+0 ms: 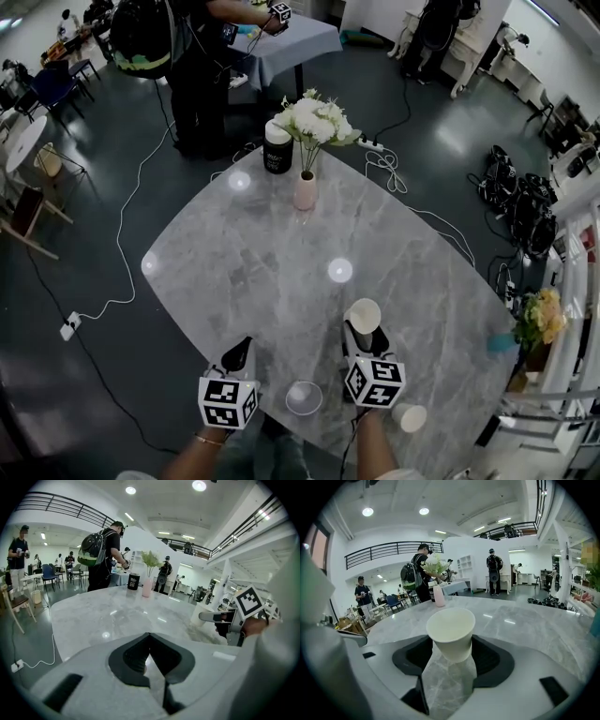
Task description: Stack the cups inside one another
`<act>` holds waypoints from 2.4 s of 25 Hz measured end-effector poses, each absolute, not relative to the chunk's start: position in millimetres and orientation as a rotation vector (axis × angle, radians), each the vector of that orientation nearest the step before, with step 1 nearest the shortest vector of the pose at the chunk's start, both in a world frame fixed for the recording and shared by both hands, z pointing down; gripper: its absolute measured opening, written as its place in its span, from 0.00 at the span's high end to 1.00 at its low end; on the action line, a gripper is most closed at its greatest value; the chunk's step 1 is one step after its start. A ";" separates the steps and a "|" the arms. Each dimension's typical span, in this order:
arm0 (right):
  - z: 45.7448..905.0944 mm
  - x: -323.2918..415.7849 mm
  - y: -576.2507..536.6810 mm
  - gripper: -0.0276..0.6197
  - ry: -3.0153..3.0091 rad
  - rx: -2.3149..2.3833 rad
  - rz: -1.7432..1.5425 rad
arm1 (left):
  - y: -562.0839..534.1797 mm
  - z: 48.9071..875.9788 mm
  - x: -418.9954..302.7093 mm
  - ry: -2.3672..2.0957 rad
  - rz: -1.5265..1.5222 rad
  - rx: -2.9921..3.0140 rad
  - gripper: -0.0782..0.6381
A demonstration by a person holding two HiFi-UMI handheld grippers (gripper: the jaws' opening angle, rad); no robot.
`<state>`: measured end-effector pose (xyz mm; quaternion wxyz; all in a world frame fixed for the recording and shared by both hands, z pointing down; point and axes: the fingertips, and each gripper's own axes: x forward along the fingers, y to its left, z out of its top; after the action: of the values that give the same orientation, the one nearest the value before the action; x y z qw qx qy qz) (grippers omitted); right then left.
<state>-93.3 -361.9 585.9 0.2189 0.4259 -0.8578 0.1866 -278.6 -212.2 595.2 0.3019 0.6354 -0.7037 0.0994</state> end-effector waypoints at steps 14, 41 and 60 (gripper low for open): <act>546.4 -74.4 -318.8 0.59 -2.422 1.166 0.482 | -180.8 567.2 -256.5 -1.896 0.218 1.713 0.90; 492.5 -77.6 -200.3 0.59 -2.602 0.926 0.456 | -108.6 514.6 -213.1 -2.043 0.134 1.693 0.90; 518.9 -108.9 -148.2 0.59 -2.594 0.717 0.447 | -61.9 535.3 -216.4 -2.074 0.108 1.579 0.90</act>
<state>-108.9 -148.2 518.9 0.2051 0.2572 -0.9306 0.1605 -216.4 -61.9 535.3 0.2631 0.5839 -0.7670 0.0400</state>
